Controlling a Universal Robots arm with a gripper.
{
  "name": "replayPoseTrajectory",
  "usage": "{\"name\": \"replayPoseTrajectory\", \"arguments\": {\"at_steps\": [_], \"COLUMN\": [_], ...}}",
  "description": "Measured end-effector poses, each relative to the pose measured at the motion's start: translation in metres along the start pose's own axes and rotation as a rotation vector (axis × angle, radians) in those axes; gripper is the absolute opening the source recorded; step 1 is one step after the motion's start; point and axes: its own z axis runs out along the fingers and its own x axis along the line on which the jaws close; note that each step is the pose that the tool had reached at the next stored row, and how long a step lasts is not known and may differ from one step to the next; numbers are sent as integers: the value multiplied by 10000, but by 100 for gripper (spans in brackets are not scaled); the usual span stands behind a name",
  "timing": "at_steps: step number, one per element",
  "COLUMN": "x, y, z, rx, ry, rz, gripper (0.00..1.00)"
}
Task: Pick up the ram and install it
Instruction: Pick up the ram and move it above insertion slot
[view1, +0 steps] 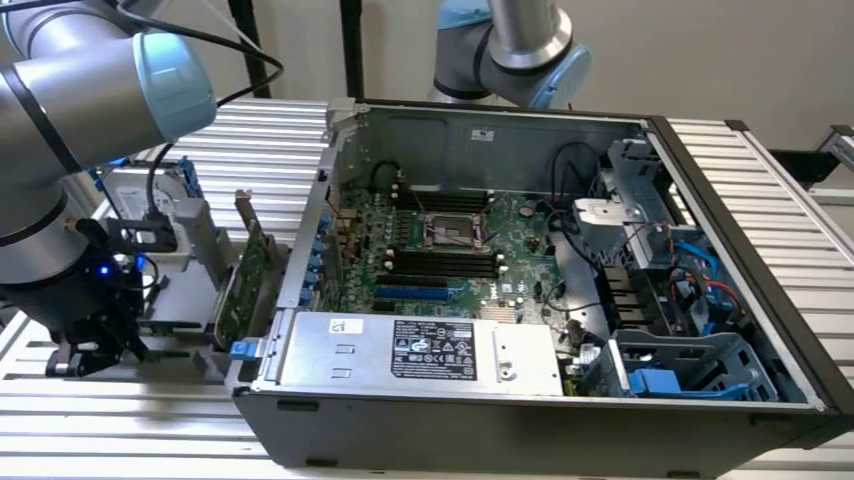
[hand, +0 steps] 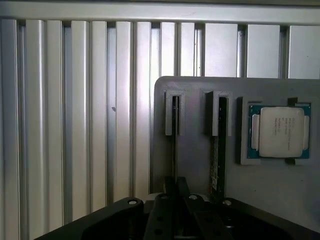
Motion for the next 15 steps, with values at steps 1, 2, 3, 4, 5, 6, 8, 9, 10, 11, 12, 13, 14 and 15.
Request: {"name": "replayPoseTrajectory", "arguments": {"at_steps": [1,2,3,4,5,6,8,9,10,11,12,13,14,15], "x": [0,0,0,0,0,0,0,0,-1,-1,-2,-2,-3,-3], "y": [0,0,0,0,0,0,1,1,1,1,2,2,3,4], "z": [0,0,0,0,0,-1,-15,-25,-40,-56,-73,-93,-116,-141], "rx": [0,0,0,-1,-1,1,-2,-1,0,0,0,0,-1,0], "ry": [0,0,1,1,1,0,1,1,0,0,1,0,1,1], "rz": [0,0,1,0,0,0,1,1,1,1,1,1,0,1], "gripper": [0,0,0,0,0,0,0,0,0,0,0,0,0,0]}}
